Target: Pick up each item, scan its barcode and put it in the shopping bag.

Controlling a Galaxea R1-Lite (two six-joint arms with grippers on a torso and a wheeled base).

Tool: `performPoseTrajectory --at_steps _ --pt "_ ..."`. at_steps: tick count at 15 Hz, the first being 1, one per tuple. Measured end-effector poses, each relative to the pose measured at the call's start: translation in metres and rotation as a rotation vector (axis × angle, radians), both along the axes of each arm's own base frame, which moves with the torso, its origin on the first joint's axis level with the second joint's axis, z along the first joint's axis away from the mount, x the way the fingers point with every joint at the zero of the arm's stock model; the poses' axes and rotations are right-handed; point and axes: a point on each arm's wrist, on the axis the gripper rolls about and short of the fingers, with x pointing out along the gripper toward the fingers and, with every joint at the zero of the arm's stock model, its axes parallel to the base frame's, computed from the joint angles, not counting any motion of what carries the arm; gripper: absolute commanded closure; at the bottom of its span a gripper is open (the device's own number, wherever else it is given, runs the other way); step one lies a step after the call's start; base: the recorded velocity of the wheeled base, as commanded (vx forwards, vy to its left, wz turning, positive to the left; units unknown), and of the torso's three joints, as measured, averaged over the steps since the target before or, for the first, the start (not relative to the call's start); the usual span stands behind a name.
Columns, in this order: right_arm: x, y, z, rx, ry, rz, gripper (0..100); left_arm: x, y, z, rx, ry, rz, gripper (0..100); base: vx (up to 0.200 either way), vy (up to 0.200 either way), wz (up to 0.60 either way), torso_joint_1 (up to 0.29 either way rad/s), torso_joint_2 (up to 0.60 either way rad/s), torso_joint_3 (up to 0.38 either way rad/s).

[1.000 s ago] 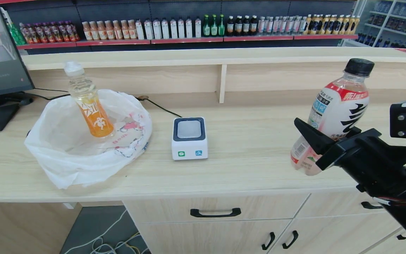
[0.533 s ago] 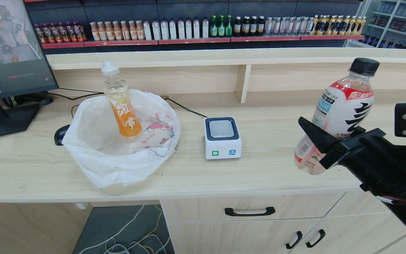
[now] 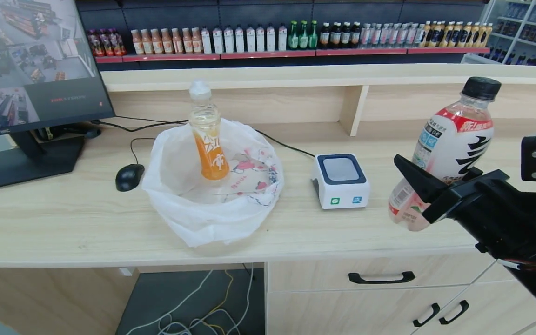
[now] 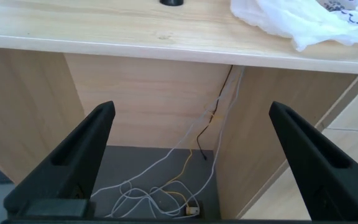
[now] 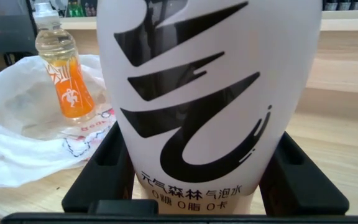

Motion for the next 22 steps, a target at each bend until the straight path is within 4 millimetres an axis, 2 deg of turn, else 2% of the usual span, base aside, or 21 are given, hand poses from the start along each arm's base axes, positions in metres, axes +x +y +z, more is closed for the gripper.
performPoseTrajectory --at_steps 7,10,13,16,19,22 --pt "-0.001 -0.001 0.000 -0.037 -0.016 -0.015 100 0.000 0.000 0.000 0.027 0.003 -0.002 0 0.000 0.000 0.00 0.000 0.00 0.000" --pt "0.005 0.002 0.007 -0.057 -0.058 -0.030 100 0.000 0.000 0.000 0.028 0.003 -0.001 0 0.000 0.000 0.00 0.000 0.00 0.000" --pt "0.025 0.011 0.025 -0.091 -0.160 -0.058 100 0.000 0.000 0.000 0.028 0.002 -0.001 0 0.000 0.000 0.00 0.000 0.00 0.000" --pt "0.057 0.028 0.043 -0.170 -0.302 -0.067 100 0.000 0.000 0.000 0.028 0.002 -0.001 0 0.000 0.000 0.00 0.000 0.00 0.000" --pt "0.084 0.040 0.040 -0.318 -0.391 -0.108 100 0.000 0.000 0.000 0.027 0.002 -0.002 0 0.000 0.000 0.00 0.000 0.00 0.000" --pt "0.098 0.044 0.032 -0.518 -0.517 -0.067 100 0.000 0.000 0.000 0.023 0.002 -0.001 0 0.000 0.000 0.00 0.000 0.00 0.000"
